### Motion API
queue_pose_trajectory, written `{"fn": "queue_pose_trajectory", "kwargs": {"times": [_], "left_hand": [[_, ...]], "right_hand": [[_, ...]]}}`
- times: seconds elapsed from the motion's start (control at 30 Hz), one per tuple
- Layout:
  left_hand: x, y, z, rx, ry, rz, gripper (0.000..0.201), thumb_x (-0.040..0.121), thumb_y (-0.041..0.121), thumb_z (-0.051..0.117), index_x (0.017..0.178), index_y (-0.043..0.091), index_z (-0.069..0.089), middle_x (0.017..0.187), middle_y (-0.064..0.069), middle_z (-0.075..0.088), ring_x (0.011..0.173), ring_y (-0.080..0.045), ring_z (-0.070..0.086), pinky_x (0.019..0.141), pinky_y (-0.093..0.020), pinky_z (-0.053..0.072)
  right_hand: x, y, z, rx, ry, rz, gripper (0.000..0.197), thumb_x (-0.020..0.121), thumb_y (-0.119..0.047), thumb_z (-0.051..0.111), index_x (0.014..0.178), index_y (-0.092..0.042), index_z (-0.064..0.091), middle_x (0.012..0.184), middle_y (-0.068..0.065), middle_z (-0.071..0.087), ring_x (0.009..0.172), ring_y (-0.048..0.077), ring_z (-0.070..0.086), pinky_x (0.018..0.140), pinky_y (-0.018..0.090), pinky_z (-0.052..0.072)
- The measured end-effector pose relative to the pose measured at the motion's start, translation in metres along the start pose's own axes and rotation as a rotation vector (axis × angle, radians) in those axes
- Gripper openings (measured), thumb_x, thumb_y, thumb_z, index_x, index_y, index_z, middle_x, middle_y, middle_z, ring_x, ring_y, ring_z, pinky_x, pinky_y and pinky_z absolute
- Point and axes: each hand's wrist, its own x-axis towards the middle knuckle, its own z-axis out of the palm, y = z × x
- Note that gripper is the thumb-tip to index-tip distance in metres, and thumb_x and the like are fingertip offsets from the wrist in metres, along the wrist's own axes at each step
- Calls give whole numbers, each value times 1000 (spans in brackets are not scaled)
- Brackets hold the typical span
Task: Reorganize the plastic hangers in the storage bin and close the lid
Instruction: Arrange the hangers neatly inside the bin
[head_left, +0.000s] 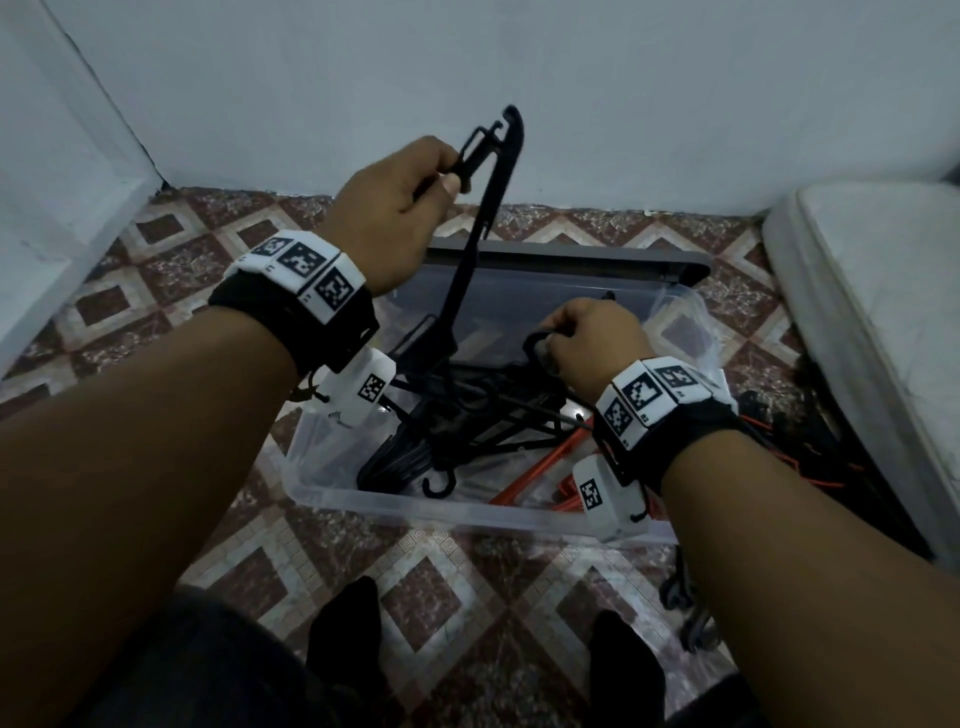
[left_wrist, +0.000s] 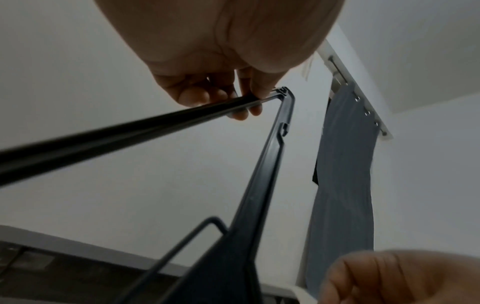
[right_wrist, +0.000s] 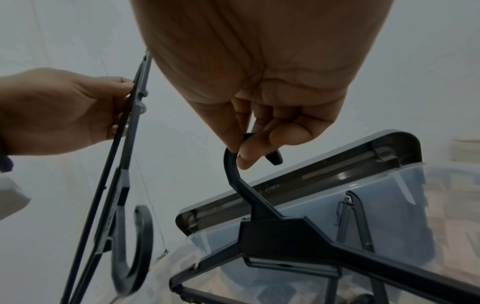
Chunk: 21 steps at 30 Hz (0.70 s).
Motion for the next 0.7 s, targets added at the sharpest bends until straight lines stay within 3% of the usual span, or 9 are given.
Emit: {"fn": "queue_pose_trajectory", "kwargs": {"times": [0.07, 0.2, 0.3, 0.33, 0.4, 0.47, 0.53, 0.6, 0.7], "left_hand": [[3, 0, -6, -53, 74, -31, 19, 100, 33, 42, 103, 25, 59, 83, 1, 64, 68, -10, 55, 61, -18, 40], [11, 5, -21, -156, 232, -58, 19, 99, 36, 41, 98, 32, 59, 81, 3, 63, 64, -10, 51, 59, -21, 40], [18, 12, -30, -221, 315, -21, 19, 99, 34, 40, 98, 28, 57, 79, 2, 62, 70, -16, 54, 66, -27, 43], [20, 14, -32, -245, 338, -18, 18, 99, 34, 39, 98, 28, 57, 78, 3, 61, 69, -14, 53, 66, -28, 42], [22, 13, -31, -285, 364, -47, 18, 99, 34, 39, 97, 29, 56, 78, 5, 61, 68, -8, 51, 65, -29, 42], [22, 6, -28, -318, 385, -120, 18, 98, 34, 39, 96, 30, 56, 81, 5, 64, 69, -8, 53, 67, -32, 45], [22, -4, -24, -352, 423, -223, 18, 97, 33, 40, 93, 31, 57, 81, 6, 66, 69, -8, 56, 66, -32, 49], [23, -16, -19, -408, 445, -335, 18, 96, 32, 42, 89, 31, 58, 78, 6, 67, 64, -9, 57, 58, -29, 50], [22, -30, -6, -508, 413, -484, 19, 97, 27, 42, 87, 24, 58, 78, -3, 66, 57, -13, 54, 53, -27, 47]], "right_hand": [[1, 5, -5, 8, 46, -16, 12, 90, -17, 60, 95, -27, 64, 103, -3, 68, 90, 17, 63, 77, 25, 47], [1, 11, -17, 79, -21, -77, 23, 91, -18, 59, 97, -40, 61, 86, -7, 68, 74, 16, 65, 66, 26, 53], [-5, 10, -25, 84, -92, -165, 13, 95, -29, 58, 91, -38, 66, 79, -23, 62, 68, -5, 57, 60, 17, 41], [-8, 8, -28, 88, -97, -174, 17, 96, -40, 54, 87, -36, 67, 78, -23, 62, 67, -7, 55, 61, 17, 39], [-9, 5, -31, 127, -87, -137, 46, 95, -61, 40, 85, -30, 71, 82, -17, 66, 68, -2, 57, 62, 18, 39], [-10, 4, -37, 207, -62, -87, 61, 93, -70, 29, 88, -31, 76, 91, -14, 69, 70, 3, 59, 67, 21, 41], [-12, 4, -43, 266, -32, -111, 55, 92, -70, 35, 90, -34, 76, 93, -13, 71, 69, 2, 60, 70, 26, 47], [-13, 6, -47, 215, 1, -180, 40, 94, -59, 46, 95, -31, 75, 89, 1, 73, 67, 8, 61, 72, 29, 49], [-11, 10, -48, 154, 62, -231, 31, 96, -48, 52, 99, -29, 76, 80, -3, 72, 61, -4, 58, 60, 11, 42]]}}
